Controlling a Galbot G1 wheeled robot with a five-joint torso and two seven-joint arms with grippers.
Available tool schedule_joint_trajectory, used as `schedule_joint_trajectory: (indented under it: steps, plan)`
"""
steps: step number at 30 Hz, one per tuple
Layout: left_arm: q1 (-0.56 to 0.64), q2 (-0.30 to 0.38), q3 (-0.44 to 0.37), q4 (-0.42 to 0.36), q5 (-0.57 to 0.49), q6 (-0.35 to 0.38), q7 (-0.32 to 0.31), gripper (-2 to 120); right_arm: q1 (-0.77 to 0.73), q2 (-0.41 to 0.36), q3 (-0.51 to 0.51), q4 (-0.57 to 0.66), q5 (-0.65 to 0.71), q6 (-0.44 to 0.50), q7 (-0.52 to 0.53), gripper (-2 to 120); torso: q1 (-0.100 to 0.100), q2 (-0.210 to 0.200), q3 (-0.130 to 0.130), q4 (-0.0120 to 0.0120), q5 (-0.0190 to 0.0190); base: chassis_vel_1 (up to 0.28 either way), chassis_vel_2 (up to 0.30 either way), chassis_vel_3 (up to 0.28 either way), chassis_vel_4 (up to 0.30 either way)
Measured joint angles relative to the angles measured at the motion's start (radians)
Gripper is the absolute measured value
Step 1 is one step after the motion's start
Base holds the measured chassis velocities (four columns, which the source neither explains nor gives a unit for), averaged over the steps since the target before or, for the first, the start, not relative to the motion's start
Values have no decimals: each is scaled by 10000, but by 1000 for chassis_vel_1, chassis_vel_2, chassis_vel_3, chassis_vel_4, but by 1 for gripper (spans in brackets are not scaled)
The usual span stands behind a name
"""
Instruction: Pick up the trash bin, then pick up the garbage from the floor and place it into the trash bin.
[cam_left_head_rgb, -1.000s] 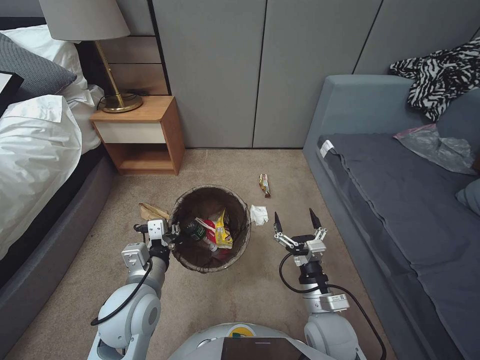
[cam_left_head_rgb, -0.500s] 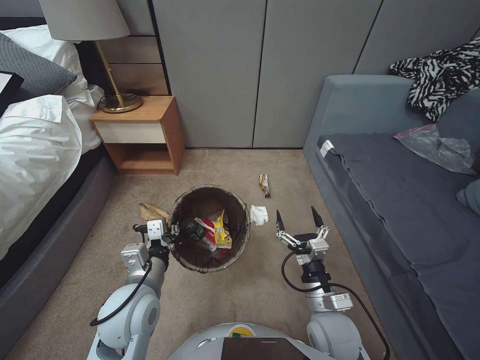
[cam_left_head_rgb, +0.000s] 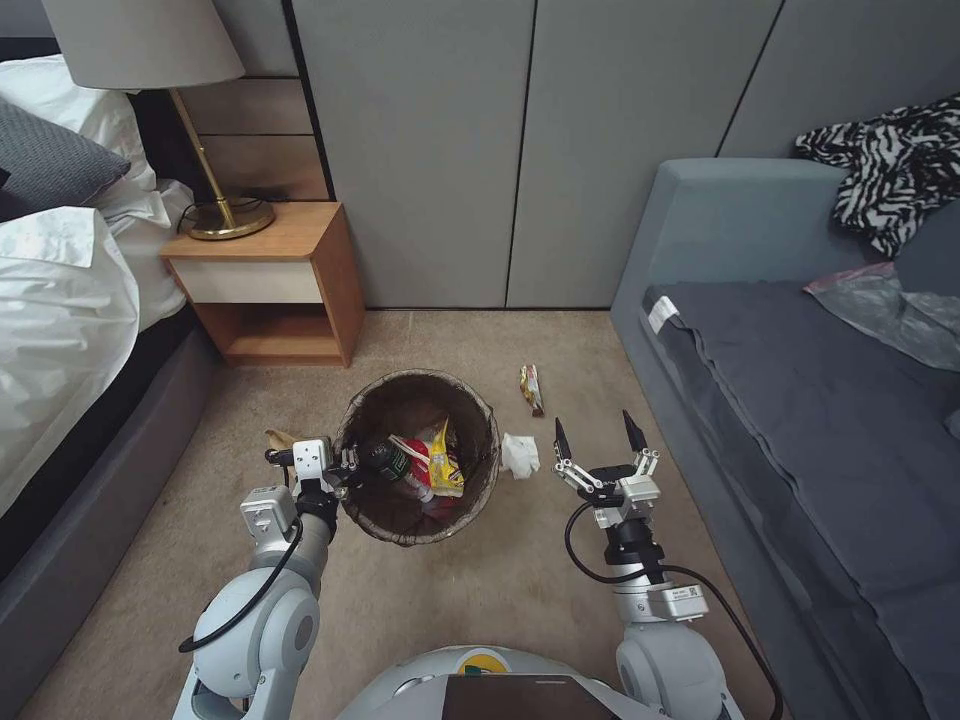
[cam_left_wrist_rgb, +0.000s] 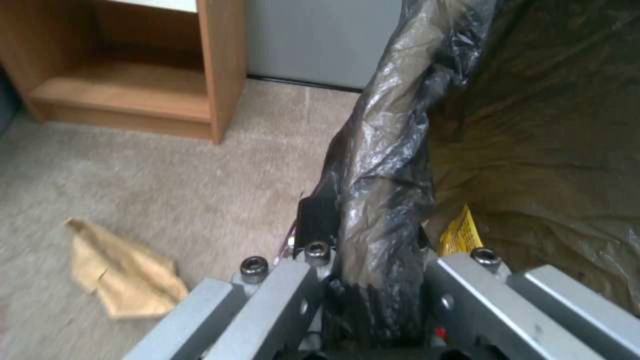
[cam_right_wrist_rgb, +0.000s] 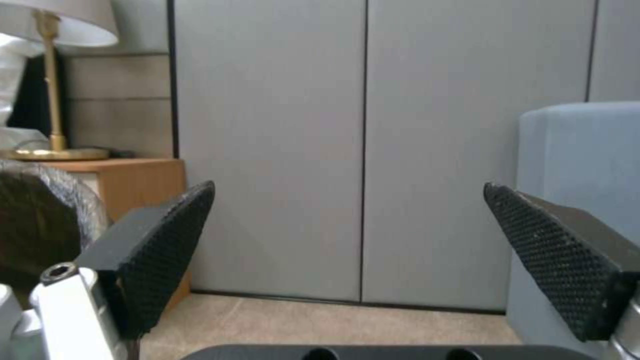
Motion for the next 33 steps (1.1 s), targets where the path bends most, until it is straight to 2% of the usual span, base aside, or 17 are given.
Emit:
schedule_joint_trajectory:
  steps: [10,17,21,24,27,28,30,31,33]
  plan:
    - [-21,-21,21,0,4,-6,-5,2,37,4,5,-109,6,86,-62,97,0,0,1,-3,-4,-288,290,277,-281]
    - [-23,-32,5,4,4,-13,-7,2,186,28,24,-355,-182,599,-161,99,1,-1,2,-2,-3,-297,274,284,-292]
    - [-27,-39,3,3,8,-13,-10,2,313,9,27,-478,-464,944,-229,100,2,-1,3,0,-1,-45,70,41,-60]
    - [-24,-52,4,-3,10,-12,-9,2,304,-45,17,-471,-615,651,-112,100,0,0,-2,-3,0,42,-56,-54,32]
    - [-27,-61,-36,-24,31,-12,-10,2,9,-268,-107,-214,-500,-999,72,100,-1,0,-2,-2,-1,46,-66,-47,59]
    - [-27,-61,-36,-24,31,-12,-10,2,9,-268,-107,-214,-500,-999,72,100,-1,0,-2,-2,-1,27,-59,-45,39]
    - [-22,-59,-36,-25,34,-13,-9,2,-180,-408,-227,-35,-110,-2069,90,100,0,0,-2,-2,-1,0,0,0,0]
    - [-22,-59,-36,-25,34,-13,-9,2,-180,-408,-227,-35,-110,-2069,90,100,0,0,-2,-2,-1,0,0,0,0]
    - [-21,-59,-36,-25,37,-14,-9,2,-361,-511,-324,71,111,-3191,120,100,0,0,-1,-2,-1,0,0,0,0]
